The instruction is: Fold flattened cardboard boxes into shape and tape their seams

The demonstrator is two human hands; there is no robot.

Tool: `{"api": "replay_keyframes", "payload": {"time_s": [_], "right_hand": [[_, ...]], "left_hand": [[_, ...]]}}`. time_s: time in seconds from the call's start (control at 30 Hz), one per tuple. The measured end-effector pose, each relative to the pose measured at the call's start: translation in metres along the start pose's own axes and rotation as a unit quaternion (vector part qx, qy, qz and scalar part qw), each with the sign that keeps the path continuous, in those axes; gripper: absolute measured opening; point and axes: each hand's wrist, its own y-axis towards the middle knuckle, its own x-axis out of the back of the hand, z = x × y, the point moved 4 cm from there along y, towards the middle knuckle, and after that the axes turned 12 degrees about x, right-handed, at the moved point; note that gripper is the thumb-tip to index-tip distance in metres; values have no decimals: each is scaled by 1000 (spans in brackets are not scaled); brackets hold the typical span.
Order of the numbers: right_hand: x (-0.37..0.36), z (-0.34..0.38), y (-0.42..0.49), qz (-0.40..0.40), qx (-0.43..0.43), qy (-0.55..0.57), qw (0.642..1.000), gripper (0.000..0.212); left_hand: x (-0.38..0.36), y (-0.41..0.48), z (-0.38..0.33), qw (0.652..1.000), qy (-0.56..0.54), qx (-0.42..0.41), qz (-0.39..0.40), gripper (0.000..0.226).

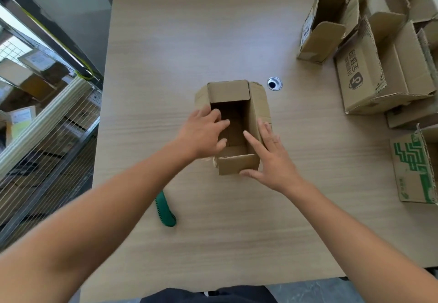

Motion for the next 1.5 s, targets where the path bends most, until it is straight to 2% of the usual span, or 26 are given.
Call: {"api": "replay_keyframes", "payload": {"time_s": [0.1, 0.23, 0.33, 0.43, 0.5, 0.57, 0.6, 0.67, 0.73, 0.77, 0.83, 0.93, 1.03, 1.2, 1.27, 1.37, 1.47, 1.5], "right_hand": [[0, -5, 7, -43, 10, -7, 999, 95], [1, -7, 15, -53, 5, -9, 999, 84], [-1, -5, 18, -49, 18, -16, 998, 89], [-5, -3, 22, -43, 21, -4, 999, 100], [-6, -2, 22, -53, 7, 52, 997, 107], [-3, -2, 21, -85, -23, 145, 986, 105], [-2, -3, 19, -102, -42, 173, 979, 100], [-1, -2, 13, -121, -86, 170, 974, 91], [-1, 1, 0, -127, -122, 123, 977, 89], [0, -2, -9, -131, -136, 94, 978, 89], [13, -18, -33, -133, -164, 19, 977, 87], [42, -65, -82, -122, -218, -76, 965, 83], [63, -107, -140, -120, -288, -89, 946, 80], [80, -155, -212, -117, -328, -76, 934, 80], [85, -168, -219, -102, -322, -80, 938, 80], [93, -176, -221, -87, -327, -87, 937, 80], [97, -162, -213, -97, -314, -109, 938, 75], [102, -152, -208, -109, -307, -109, 939, 71]], "left_hand": [[18, 32, 10, 998, 47, 24, -27, 83], [36, 54, 11, 995, 34, 13, -89, 87], [33, 80, 20, 995, -12, 95, -38, 100], [24, 101, 30, 987, -97, 114, 59, 91], [25, 101, 35, 981, -144, 116, 59, 84], [23, 79, 37, 973, -167, 161, 11, 85], [17, 59, 36, 956, -213, 200, -12, 86], [-4, 13, 21, 893, -368, 259, -6, 92], [-25, -21, -10, 810, -527, 255, 37, 99], [-33, -27, -27, 778, -576, 244, 50, 101], [-40, -18, -64, 754, -612, 231, 62, 99], [-44, 11, -139, 764, -603, 207, 100, 97], [-48, 19, -226, 768, -600, 165, 154, 102], [-57, 17, -323, 755, -607, 144, 203, 104], [-58, 21, -341, 750, -611, 153, 200, 101], [-57, 20, -346, 761, -600, 150, 194, 99], [-50, 17, -322, 770, -585, 170, 187, 82], [-38, 13, -308, 784, -572, 176, 163, 76]]}}
